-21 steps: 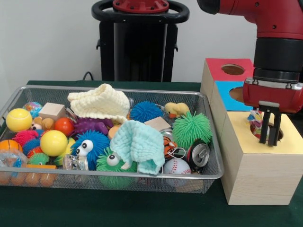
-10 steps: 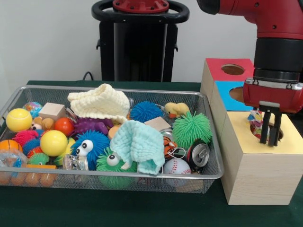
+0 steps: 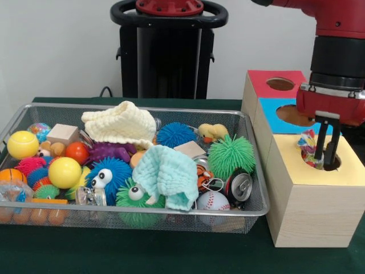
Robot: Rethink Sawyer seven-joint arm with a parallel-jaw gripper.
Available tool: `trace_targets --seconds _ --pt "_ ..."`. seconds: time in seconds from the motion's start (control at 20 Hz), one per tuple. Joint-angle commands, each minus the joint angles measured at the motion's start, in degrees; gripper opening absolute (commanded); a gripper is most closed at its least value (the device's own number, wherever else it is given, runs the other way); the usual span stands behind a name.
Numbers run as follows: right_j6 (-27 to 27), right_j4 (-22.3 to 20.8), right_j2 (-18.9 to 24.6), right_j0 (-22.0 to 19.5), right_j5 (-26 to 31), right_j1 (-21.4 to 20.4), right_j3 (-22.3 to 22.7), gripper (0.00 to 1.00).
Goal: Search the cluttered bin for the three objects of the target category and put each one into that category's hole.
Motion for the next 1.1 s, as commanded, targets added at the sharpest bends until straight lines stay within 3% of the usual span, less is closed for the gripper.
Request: trace_targets --seconds 0.05,0.25,0.75,1.1 --pt "4.0 -2.7 -1.5 -0.6 21.8 -4.9 -0.7 0.00" --pt "3.5 -3.5 -2.1 -0.8 25.2 -5.4 -2.3 0.00" --pt "4.0 -6.8 -2.9 -1.1 24.9 -5.1 -3.9 0.00" --pt "5.2 -5.2 0.6 -2.9 15.6 -3.1 0.3 0.00"
